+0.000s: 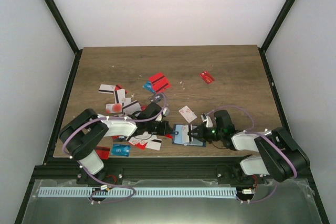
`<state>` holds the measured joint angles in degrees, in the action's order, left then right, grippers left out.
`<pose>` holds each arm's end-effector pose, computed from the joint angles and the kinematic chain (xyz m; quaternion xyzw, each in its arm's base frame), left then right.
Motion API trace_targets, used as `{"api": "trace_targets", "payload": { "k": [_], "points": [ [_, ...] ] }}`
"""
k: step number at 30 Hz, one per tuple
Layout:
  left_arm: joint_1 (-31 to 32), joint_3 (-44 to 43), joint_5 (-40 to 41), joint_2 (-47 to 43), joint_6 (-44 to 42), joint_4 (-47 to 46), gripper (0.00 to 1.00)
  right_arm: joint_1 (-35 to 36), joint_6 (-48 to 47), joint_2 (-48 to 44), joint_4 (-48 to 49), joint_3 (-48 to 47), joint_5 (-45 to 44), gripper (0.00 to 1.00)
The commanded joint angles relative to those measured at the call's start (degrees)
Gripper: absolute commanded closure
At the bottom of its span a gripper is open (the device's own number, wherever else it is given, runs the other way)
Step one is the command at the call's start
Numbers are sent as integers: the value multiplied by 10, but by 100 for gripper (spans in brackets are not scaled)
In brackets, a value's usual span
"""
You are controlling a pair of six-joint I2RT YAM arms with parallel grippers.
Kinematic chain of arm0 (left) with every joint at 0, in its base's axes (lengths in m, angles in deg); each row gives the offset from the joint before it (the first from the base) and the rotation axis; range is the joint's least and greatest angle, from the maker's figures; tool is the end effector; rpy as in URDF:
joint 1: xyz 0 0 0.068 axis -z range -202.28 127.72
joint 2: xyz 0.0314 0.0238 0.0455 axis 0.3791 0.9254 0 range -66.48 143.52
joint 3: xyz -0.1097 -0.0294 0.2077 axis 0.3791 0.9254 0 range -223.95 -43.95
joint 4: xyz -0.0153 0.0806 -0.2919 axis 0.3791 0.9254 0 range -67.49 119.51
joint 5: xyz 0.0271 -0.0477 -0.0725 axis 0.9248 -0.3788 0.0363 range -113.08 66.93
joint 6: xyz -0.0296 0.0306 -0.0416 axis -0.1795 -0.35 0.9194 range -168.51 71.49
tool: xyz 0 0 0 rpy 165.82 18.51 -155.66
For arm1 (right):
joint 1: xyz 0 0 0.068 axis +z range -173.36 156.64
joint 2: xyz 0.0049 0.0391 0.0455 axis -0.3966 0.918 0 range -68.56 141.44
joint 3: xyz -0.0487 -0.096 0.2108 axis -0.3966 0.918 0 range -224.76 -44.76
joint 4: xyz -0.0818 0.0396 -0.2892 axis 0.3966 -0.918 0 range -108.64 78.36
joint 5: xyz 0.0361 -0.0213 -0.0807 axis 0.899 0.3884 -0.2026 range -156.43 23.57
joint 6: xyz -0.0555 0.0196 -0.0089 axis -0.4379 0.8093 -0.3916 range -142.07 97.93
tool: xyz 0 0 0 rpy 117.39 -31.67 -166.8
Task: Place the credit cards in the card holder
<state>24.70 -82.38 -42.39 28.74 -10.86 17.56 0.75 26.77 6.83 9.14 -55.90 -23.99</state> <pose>0.2081 -0.2441 0.0394 0.1304 0.9241 -0.3342 0.1316 0.1884 0.1167 0.0252 0.0437 0.8672 0.4863 0.0983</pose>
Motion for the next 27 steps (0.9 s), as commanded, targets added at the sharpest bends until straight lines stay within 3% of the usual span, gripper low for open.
{"api": "trace_targets", "payload": {
  "k": [1, 12, 18, 22, 27],
  "points": [
    [7, 23, -3, -13, 28, 16, 91, -5, 5, 16, 22, 0, 1, 99],
    [19, 52, 18, -48, 88, 9, 91, -3, 28, 24, 30, 0, 7, 99],
    [29, 60, 26, -53, 107, -11, 91, 2, 16, 30, 24, -6, 36, 92],
    [29, 67, 40, -58, 111, -12, 91, 2, -39, 16, -85, -49, 23, 82],
    [29, 73, 50, -61, 113, -14, 92, 2, -92, -26, -225, -97, -26, 63]
  ]
}}
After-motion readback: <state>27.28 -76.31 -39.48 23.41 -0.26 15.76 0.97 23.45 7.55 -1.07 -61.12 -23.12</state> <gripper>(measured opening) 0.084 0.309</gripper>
